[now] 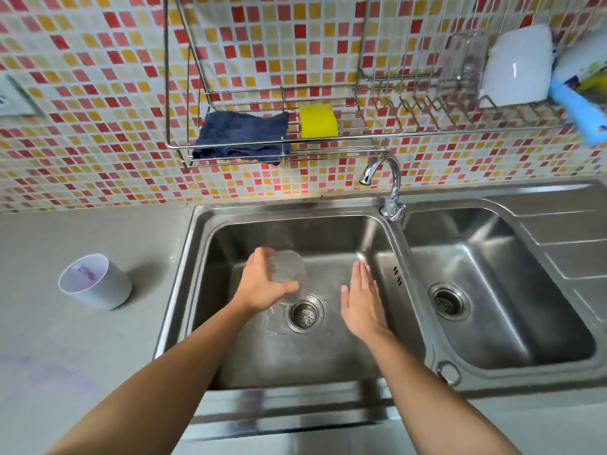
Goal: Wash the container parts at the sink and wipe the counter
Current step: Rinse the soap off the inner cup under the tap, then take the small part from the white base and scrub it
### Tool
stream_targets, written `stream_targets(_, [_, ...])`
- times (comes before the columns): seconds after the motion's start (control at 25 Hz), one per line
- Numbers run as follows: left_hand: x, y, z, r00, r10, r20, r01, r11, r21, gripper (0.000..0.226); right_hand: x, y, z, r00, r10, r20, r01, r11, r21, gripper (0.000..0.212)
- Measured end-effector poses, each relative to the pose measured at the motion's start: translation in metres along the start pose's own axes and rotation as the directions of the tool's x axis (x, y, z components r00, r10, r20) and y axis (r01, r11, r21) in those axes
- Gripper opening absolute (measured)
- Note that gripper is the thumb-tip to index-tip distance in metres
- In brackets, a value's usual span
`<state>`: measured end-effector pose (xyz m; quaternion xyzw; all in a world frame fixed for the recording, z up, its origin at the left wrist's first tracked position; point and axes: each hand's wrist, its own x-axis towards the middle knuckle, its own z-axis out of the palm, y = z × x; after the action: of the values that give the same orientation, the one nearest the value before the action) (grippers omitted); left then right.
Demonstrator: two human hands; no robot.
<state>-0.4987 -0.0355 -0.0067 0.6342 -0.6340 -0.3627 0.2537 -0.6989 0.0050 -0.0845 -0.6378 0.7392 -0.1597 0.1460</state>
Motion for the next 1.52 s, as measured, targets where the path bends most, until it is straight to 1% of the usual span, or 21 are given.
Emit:
stream_targets(0.08, [-0.001,0.003,-0.031,0.997,0.007,-0.080,-0.017,0.992,-0.127,0.080,0.002,-0.045,0.008,1.000,-0.011,0.018,0.009,0.996,0.094,0.058])
stream_targets(0.16, [0.000,0.007,-0.077,0.988,0.050,-0.147,-0.082,0.971,-0.225,0.074,0.002,-0.097,0.020,0.994,-0.100,0.033,0.094,0.986,0.137,0.058])
stream_targets(0.28, [-0.003,0.008,-0.149,0.980,0.082,-0.184,-0.128,0.959,-0.254,0.073,-0.005,-0.170,0.045,0.970,-0.235,0.060,0.224,0.962,0.156,0.066])
stream_targets(0.32, [-0.005,0.002,-0.175,0.977,0.078,-0.199,-0.128,0.960,-0.251,0.074,-0.007,-0.194,0.055,0.961,-0.261,0.096,0.246,0.959,0.140,0.062])
stream_targets(0.4, [-0.011,-0.020,-0.229,0.968,0.073,-0.239,-0.126,0.969,-0.214,0.078,-0.014,-0.242,0.077,0.940,-0.328,0.095,0.314,0.939,0.139,0.059])
stream_targets(0.48, [-0.017,-0.049,-0.282,0.959,0.053,-0.278,-0.096,0.985,-0.143,0.081,-0.022,-0.284,0.097,0.916,-0.386,0.109,0.372,0.919,0.130,0.064])
stream_targets(0.56, [-0.021,-0.081,-0.326,0.952,0.006,-0.307,-0.037,0.995,-0.095,0.083,-0.027,-0.311,0.121,0.888,-0.425,0.176,0.415,0.905,0.092,0.065])
stream_targets(0.6, [-0.022,-0.098,-0.344,0.947,-0.020,-0.321,-0.007,0.997,-0.082,0.084,-0.029,-0.320,0.131,0.881,-0.419,0.218,0.418,0.907,0.052,0.065])
stream_targets(0.68, [-0.024,-0.135,-0.376,0.937,-0.058,-0.344,0.041,0.998,-0.057,0.083,-0.036,-0.339,0.149,0.904,-0.361,0.227,0.377,0.926,-0.027,0.068])
stream_targets(0.72, [-0.024,-0.155,-0.388,0.936,-0.072,-0.345,0.063,0.997,-0.037,0.082,-0.039,-0.346,0.158,0.918,-0.320,0.233,0.341,0.939,-0.053,0.067])
stream_targets(0.8, [-0.020,-0.190,-0.399,0.937,-0.101,-0.333,0.112,0.994,0.015,0.080,-0.042,-0.354,0.169,0.934,-0.249,0.257,0.277,0.957,-0.080,0.060])
stream_targets(0.88, [-0.017,-0.220,-0.396,0.943,-0.139,-0.302,0.160,0.986,0.047,0.080,-0.043,-0.355,0.176,0.946,-0.222,0.235,0.250,0.963,-0.099,0.059])
stream_targets(1.04, [-0.018,-0.263,-0.372,0.962,-0.169,-0.216,0.186,0.981,0.058,0.081,-0.044,-0.357,0.181,0.944,-0.226,0.242,0.265,0.953,-0.144,0.060])
stream_targets(1.28, [-0.017,-0.287,-0.356,0.963,-0.162,-0.216,0.172,0.985,0.026,0.083,-0.045,-0.350,0.184,0.948,-0.271,0.167,0.295,0.945,-0.141,0.075])
stream_targets(1.36, [-0.016,-0.292,-0.355,0.969,-0.154,-0.192,0.164,0.986,0.039,0.084,-0.045,-0.351,0.184,0.943,-0.281,0.176,0.306,0.943,-0.131,0.080])
stream_targets(1.44, [-0.016,-0.294,-0.358,0.977,-0.150,-0.154,0.159,0.986,0.046,0.090,-0.044,-0.352,0.182,0.937,-0.280,0.208,0.309,0.943,-0.121,0.083])
stream_targets(1.52, [-0.018,-0.293,-0.364,0.984,-0.157,-0.084,0.163,0.985,0.059,0.104,-0.041,-0.354,0.178,0.941,-0.263,0.212,0.281,0.958,-0.056,0.078])
